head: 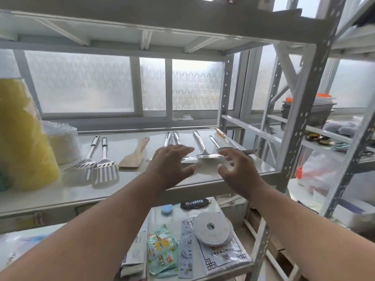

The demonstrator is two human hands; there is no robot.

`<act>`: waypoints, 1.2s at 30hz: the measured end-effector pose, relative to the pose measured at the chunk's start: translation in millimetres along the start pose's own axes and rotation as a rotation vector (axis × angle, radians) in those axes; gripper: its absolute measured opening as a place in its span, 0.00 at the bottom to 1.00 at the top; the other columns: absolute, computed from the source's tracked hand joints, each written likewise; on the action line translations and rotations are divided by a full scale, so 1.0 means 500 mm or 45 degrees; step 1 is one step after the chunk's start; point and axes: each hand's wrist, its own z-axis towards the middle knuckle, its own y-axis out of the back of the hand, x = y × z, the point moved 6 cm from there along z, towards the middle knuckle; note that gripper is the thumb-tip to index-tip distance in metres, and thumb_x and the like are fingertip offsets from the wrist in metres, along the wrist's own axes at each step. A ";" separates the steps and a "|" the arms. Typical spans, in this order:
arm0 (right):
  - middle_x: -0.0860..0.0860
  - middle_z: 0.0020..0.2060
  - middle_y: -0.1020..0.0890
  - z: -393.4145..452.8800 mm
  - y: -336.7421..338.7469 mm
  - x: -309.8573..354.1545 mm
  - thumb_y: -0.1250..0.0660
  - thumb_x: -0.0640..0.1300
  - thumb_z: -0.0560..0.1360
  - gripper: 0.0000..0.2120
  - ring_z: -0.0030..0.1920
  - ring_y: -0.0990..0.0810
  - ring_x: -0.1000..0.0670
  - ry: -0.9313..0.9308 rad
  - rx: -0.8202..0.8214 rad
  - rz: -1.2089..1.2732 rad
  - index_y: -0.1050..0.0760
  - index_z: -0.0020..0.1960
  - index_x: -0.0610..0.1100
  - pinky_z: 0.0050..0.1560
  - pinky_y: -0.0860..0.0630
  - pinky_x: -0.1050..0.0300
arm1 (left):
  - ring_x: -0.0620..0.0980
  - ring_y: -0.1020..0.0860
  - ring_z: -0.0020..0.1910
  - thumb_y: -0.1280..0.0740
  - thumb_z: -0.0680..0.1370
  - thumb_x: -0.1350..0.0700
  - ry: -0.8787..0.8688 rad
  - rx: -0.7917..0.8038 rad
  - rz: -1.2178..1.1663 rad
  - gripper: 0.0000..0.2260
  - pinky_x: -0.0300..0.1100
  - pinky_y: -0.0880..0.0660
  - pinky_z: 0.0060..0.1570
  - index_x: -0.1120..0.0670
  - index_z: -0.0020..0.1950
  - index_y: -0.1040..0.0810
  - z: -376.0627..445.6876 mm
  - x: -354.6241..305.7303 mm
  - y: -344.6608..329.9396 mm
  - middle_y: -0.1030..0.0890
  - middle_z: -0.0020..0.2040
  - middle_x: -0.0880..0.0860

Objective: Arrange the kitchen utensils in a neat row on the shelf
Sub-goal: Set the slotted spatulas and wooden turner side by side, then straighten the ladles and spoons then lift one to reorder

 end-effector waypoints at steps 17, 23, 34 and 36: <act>0.45 0.69 0.27 0.134 0.034 -0.193 0.34 0.51 0.75 0.24 0.71 0.34 0.40 -0.301 0.017 -0.691 0.28 0.71 0.51 0.69 0.35 0.43 | 0.58 0.24 0.70 0.45 0.86 0.46 0.111 0.504 0.320 0.17 0.60 0.26 0.66 0.40 0.74 0.29 0.163 -0.098 -0.167 0.23 0.72 0.51; 0.44 0.49 0.20 0.146 0.056 -0.206 0.38 0.38 0.80 0.09 0.56 0.25 0.40 -0.280 -0.100 -0.591 0.19 0.53 0.43 0.57 0.25 0.46 | 0.59 0.21 0.65 0.46 0.87 0.50 0.172 0.415 0.389 0.14 0.53 0.25 0.59 0.48 0.63 0.22 0.166 -0.057 -0.170 0.19 0.65 0.54; 0.49 0.35 0.24 0.110 0.165 -0.112 0.23 0.27 0.66 0.16 0.36 0.27 0.48 0.106 -0.540 -0.418 0.27 0.35 0.43 0.40 0.33 0.58 | 0.59 0.33 0.78 0.41 0.82 0.31 0.094 0.019 0.573 0.33 0.59 0.35 0.75 0.49 0.81 0.37 0.134 -0.038 0.021 0.32 0.79 0.56; 0.49 0.36 0.21 0.087 0.173 -0.094 0.22 0.26 0.65 0.20 0.37 0.24 0.48 0.225 -0.494 -0.383 0.29 0.36 0.45 0.39 0.27 0.55 | 0.59 0.46 0.84 0.39 0.82 0.34 -0.046 -0.146 0.758 0.38 0.60 0.48 0.81 0.48 0.86 0.49 0.129 -0.028 0.083 0.46 0.86 0.56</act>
